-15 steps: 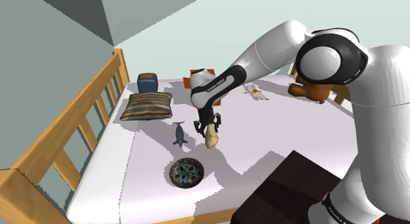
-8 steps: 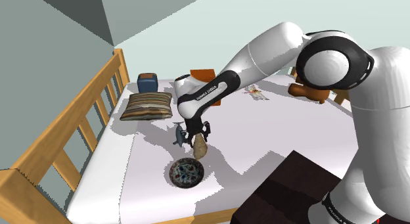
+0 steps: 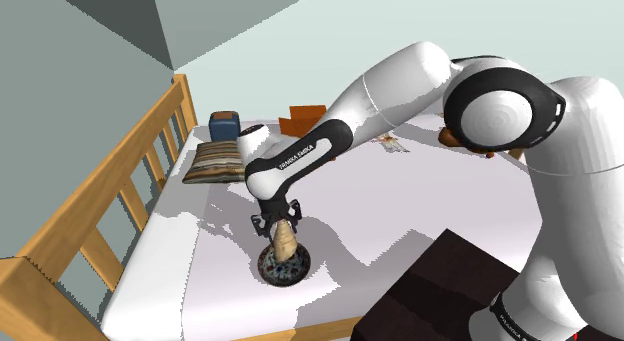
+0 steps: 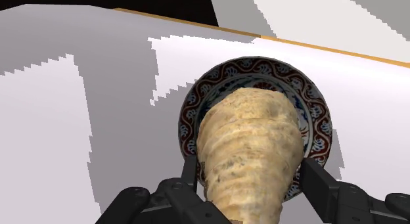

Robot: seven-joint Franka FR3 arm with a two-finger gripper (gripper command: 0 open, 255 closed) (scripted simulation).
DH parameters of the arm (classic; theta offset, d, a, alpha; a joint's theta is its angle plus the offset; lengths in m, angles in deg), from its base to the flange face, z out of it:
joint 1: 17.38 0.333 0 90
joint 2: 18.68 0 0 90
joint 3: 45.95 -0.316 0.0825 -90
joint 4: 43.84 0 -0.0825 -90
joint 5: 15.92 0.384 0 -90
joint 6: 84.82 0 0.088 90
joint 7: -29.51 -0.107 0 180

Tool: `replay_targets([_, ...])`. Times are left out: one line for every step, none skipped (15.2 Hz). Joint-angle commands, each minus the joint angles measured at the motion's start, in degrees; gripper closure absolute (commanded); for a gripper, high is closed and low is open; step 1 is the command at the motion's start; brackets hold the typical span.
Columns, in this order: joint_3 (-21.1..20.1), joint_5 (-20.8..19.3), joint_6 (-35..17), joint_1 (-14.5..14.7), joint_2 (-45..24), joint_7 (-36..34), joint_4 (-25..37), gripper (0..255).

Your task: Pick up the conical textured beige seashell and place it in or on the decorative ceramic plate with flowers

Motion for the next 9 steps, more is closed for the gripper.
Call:
replay_targets([0.0,-0.1,-0.9,0.2,-1.2,-0.3,0.3,255])
replay_targets([0.0,-0.1,-1.4,0.2,-1.8,-0.3,0.3,255])
replay_targets([0.0,-0.1,-2.0,0.3,-2.3,-0.3,0.4,255])
replay_targets([0.1,-0.2,-2.5,0.3,-2.8,-0.4,0.4,255])
replay_targets([0.1,-0.2,-3.0,0.3,-3.4,-0.4,0.4,255])
replay_targets([0.1,-0.2,-3.5,0.3,-3.9,-0.4,0.5,255])
replay_targets([0.1,-0.3,-3.9,0.3,-4.5,-0.4,0.6,255])
replay_targets([0.2,-0.3,-4.4,0.4,-5.1,-0.4,0.6,255])
replay_targets([0.2,-0.3,-4.9,0.4,-5.6,-0.4,0.7,255])
